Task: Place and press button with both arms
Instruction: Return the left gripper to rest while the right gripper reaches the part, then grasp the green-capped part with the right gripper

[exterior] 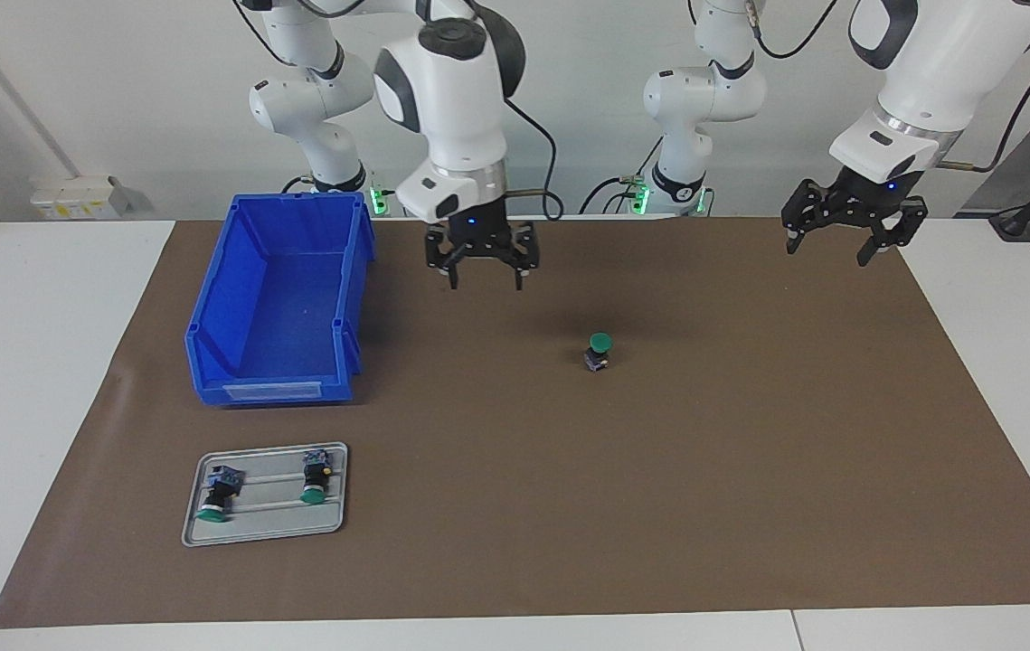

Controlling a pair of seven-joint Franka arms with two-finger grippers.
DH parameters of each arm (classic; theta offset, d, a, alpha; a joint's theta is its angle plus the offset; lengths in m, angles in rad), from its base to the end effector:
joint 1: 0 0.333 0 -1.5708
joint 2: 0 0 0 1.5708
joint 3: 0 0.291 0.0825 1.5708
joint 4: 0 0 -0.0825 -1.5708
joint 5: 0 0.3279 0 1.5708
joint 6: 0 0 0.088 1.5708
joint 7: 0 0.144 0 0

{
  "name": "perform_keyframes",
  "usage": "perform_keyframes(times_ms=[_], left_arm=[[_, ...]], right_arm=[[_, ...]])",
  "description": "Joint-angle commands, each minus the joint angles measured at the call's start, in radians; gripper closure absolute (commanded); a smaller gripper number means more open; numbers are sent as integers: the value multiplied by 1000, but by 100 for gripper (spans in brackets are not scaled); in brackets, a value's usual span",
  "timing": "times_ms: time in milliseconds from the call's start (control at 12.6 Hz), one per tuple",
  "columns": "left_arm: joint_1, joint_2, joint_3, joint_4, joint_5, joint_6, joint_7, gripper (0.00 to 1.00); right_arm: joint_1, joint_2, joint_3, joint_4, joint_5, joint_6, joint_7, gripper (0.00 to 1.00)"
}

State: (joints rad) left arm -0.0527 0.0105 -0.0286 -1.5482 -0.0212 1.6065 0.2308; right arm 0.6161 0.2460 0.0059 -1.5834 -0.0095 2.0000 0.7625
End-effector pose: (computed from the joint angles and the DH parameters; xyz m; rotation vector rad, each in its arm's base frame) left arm 0.5053 -0.0441 0.5700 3.0849 -0.4849 0.0770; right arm 0.4884 0.3487 0.4641 -3.0244 0.2084 -0.2069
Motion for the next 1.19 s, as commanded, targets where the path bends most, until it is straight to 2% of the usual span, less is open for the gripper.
perform_keyframes(times_ms=[0,159,238,317,476,793,1110], left_arm=[[2,52,-10,112,14,-74,-22,0],[-4,20,-10,65,20,-72,-39,0],[-6,19,-10,63,20,-80,-39,0],[-6,16,-10,62,20,-83,-33,0],[-7,-12,-10,4,20,-73,-31,0],[-10,-18,-11,-9,20,-72,-33,0],[25,-18,-4,-9,20,-74,-33,0]], right_arm=[[94,152,-6,63,-1,132,101,0],[146,247,-9,75,-20,198,109,0],[175,318,-9,132,-33,213,145,0],[189,353,-7,144,-76,238,158,0],[189,361,-7,123,-116,279,158,0],[191,361,-7,83,-125,310,147,3],[189,361,-7,56,-150,315,144,40]])
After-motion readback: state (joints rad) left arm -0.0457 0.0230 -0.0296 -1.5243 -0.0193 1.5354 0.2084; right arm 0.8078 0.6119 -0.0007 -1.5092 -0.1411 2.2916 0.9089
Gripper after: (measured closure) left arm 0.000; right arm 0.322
